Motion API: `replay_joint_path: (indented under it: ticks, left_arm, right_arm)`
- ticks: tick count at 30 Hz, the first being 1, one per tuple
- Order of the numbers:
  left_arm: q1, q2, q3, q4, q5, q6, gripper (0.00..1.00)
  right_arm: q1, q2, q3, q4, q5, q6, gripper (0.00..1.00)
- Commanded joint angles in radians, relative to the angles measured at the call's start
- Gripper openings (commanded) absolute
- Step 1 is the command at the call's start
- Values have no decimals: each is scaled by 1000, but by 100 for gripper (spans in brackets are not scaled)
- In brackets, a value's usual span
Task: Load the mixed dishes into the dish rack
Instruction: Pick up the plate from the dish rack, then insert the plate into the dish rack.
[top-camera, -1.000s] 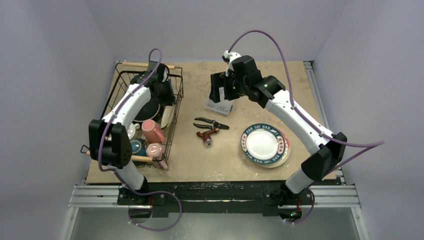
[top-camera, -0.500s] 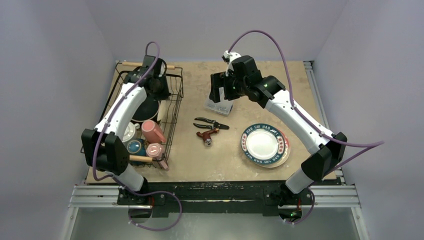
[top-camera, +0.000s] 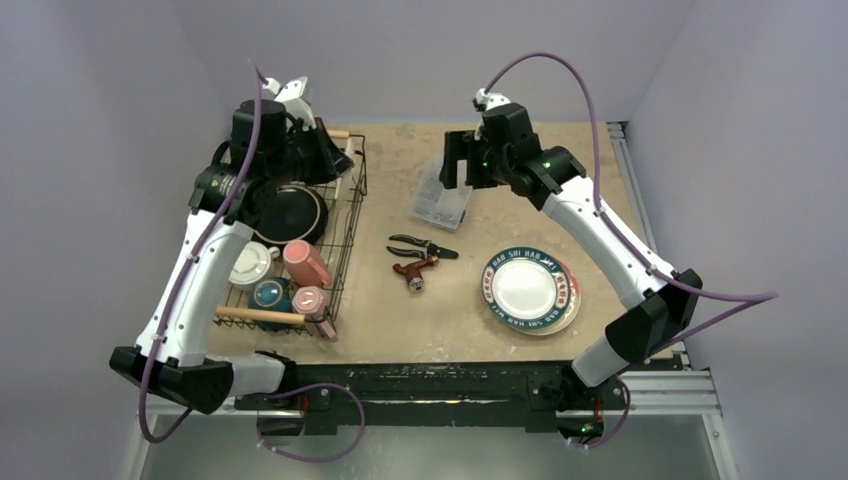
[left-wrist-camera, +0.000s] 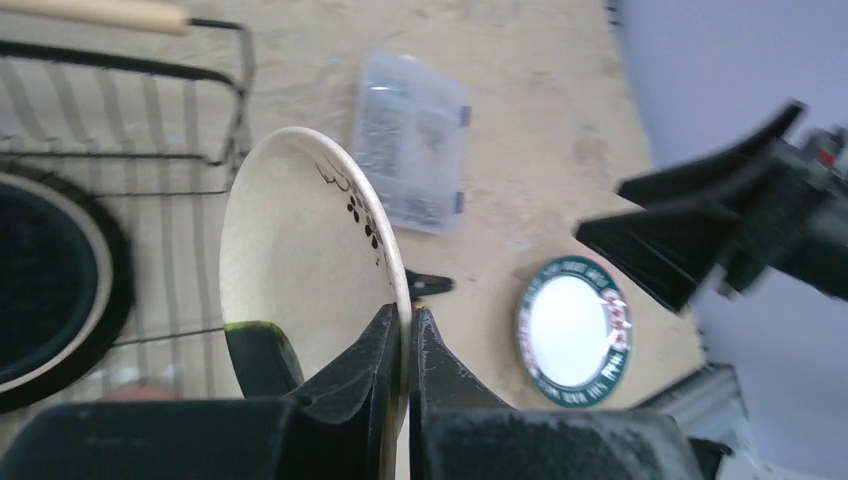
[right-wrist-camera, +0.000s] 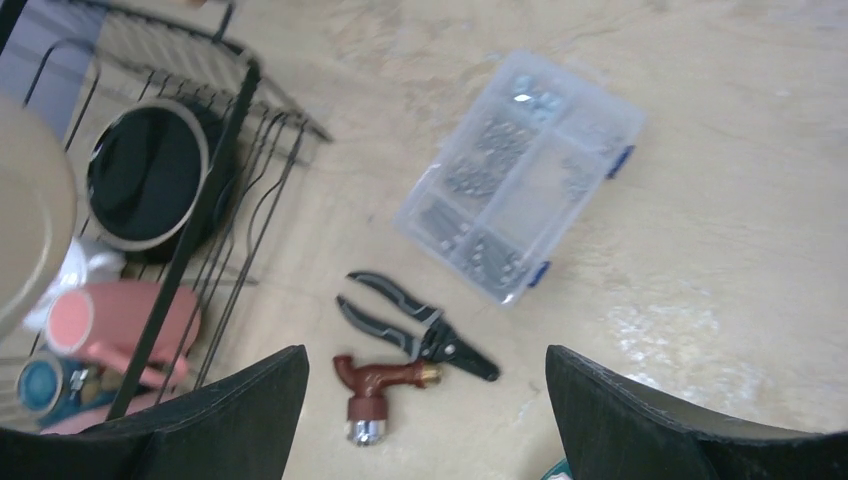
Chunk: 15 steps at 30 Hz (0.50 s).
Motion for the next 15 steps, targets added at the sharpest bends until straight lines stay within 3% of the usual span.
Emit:
replay_joint_path:
  ticks: [1,9,11,15]
  left_arm:
    - [-132,13,1,172,208,-41,0]
    - [-485,221,80,200,163,266,0]
    - [-551,271,92,203,130,322,0]
    - [-588,317,67,216,47,276,0]
  right_arm:
    - [-63,-96,5,-3,169,69,88]
    - [-172,-237,119,-119,492,106,88]
    - [-177,-280,135,-120,518,94,87]
    - [-178,-350,119,-120,472,72,87]
